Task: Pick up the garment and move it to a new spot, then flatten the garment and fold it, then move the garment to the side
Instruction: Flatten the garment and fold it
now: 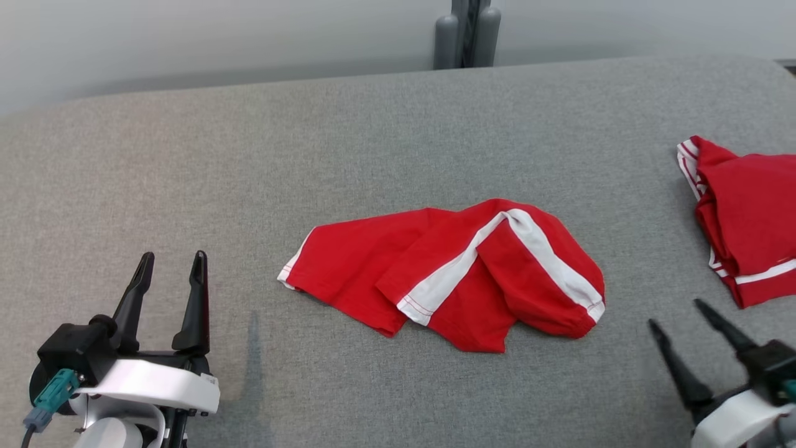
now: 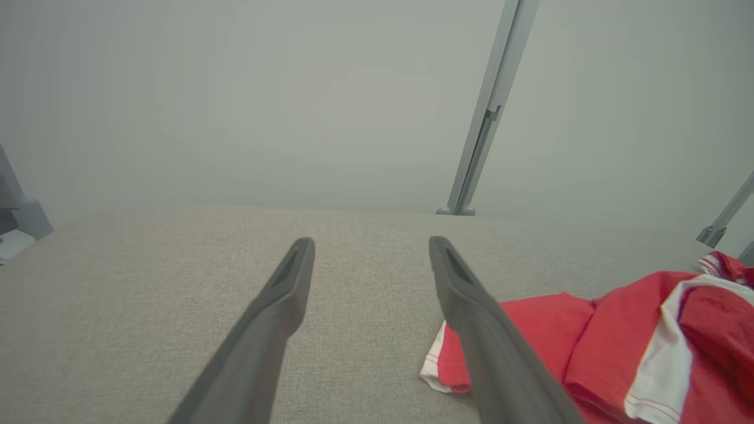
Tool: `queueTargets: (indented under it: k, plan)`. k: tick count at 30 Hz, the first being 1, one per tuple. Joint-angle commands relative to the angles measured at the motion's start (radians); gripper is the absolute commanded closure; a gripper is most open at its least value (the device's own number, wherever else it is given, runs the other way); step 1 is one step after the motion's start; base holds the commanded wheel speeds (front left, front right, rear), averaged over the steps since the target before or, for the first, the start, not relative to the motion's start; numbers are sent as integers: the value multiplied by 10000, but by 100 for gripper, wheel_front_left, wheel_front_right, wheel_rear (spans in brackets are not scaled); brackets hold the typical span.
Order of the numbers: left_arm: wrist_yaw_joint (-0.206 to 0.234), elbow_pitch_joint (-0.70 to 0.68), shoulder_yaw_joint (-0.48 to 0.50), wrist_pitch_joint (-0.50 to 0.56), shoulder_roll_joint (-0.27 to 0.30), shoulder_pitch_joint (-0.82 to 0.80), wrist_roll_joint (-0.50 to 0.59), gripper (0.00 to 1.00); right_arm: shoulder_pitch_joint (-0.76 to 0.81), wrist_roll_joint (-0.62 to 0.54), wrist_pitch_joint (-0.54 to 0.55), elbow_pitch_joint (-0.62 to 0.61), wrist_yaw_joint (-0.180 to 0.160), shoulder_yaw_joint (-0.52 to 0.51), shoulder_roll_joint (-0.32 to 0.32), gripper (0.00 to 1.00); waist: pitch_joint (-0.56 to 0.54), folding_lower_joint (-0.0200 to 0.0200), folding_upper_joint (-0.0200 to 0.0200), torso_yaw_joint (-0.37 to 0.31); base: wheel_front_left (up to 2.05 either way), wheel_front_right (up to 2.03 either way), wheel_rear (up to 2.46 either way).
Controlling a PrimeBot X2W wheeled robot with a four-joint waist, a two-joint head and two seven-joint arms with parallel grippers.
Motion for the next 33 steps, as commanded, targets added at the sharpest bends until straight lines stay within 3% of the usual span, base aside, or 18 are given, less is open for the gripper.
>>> queueTargets:
  k: [1,8,14,28,33]
  plan:
    - [86,-53,67,-26,64,93,-38,0,203,-59,41,-311,-5,-646,234,0,-246,0,0,-56,0,0,0]
    - [327,-174,79,41,47,393,-44,0,687,-200,240,-1856,-5,-2504,1632,0,-792,0,0,10,0,0,0]
    - [445,-266,-97,235,93,666,35,0,706,-293,479,-2648,-5,-2865,2564,0,-1333,0,0,130,0,0,0]
    - [829,-777,-465,617,173,1423,185,0,1244,60,1025,-2895,-5,-2566,3038,0,-1786,0,0,261,0,0,0]
    - [751,-938,-697,861,160,1199,229,0,1113,161,1032,-2806,-5,-2517,3048,0,-1727,0,0,305,0,0,0]
